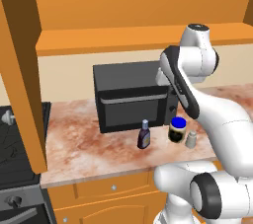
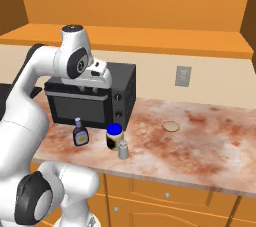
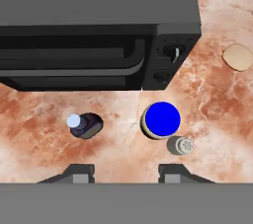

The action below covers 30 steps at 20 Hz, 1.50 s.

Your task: There are various items on the counter. Only move the condiments/shakers into the cabinet.

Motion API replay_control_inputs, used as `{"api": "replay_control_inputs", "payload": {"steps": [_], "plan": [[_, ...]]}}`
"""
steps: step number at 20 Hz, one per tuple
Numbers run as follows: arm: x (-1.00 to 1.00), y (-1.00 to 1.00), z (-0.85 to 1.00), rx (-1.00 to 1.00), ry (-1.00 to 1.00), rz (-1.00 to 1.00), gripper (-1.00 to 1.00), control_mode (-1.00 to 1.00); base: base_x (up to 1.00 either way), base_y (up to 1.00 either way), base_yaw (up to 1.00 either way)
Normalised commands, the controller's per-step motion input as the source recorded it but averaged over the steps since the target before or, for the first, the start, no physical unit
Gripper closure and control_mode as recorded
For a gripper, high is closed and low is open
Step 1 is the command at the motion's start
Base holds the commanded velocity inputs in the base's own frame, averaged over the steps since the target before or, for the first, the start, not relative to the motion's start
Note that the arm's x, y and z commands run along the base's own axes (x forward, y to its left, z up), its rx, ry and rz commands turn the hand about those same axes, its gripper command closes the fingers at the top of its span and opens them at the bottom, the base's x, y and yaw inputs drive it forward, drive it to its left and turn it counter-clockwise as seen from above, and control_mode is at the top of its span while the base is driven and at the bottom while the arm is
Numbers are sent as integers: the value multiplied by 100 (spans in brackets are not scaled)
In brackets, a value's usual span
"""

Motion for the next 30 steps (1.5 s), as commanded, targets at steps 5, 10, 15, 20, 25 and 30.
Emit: {"api": "replay_control_inputs", "payload": {"steps": [5,10,15,20,25,30], "plan": [[-43,3,-3,-2,-4,0,-100,-100,0,0,0],[-83,20,-3,-6,-19,0,-100,-100,0,0,0],[-56,59,0,-11,-15,-4,-100,-100,0,0,0],[-23,75,-1,-8,-22,-9,-100,-100,0,0,0],[0,56,-3,-4,-15,-11,-100,-100,0,0,0],[0,39,-16,-4,-5,-16,-100,-100,0,0,0]]}}
